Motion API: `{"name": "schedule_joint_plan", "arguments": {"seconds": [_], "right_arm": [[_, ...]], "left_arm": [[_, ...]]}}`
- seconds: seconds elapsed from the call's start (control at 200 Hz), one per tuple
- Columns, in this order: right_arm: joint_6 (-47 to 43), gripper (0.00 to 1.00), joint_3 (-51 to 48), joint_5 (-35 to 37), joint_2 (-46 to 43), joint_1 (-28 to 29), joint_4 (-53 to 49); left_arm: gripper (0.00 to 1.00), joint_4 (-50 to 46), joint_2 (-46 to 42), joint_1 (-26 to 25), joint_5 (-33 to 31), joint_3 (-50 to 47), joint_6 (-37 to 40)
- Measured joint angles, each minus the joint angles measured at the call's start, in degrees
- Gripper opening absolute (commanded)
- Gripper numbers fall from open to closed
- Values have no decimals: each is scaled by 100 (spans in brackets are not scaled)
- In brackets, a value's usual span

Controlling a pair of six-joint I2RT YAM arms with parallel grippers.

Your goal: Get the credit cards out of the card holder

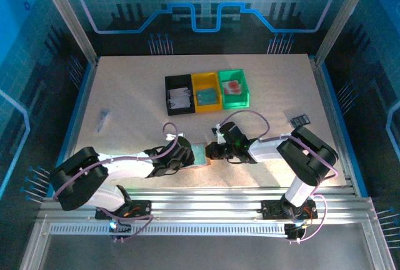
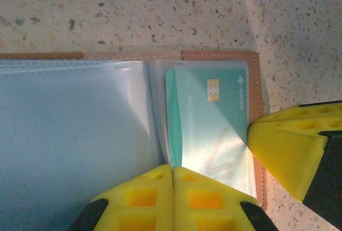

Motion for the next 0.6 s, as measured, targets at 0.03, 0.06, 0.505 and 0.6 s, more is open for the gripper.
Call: {"name": "schedule_joint_plan", "arguments": {"seconds": [0.03,0.06,0.505,0.6], "right_arm": [[2,0,-2,0,0,0,0],[13,0,-2,-4,4,0,2],[37,0,-39,26,-26,0,17],[37,0,-66,22,-33,0,55]], "left_arm": [[0,2,0,0,-9,0,-2],[0,4,0,0,-13,-2,0],[0,170,-439,-2,-101,-168,22],[0,258,-675,-13,-98,-210,44]]}}
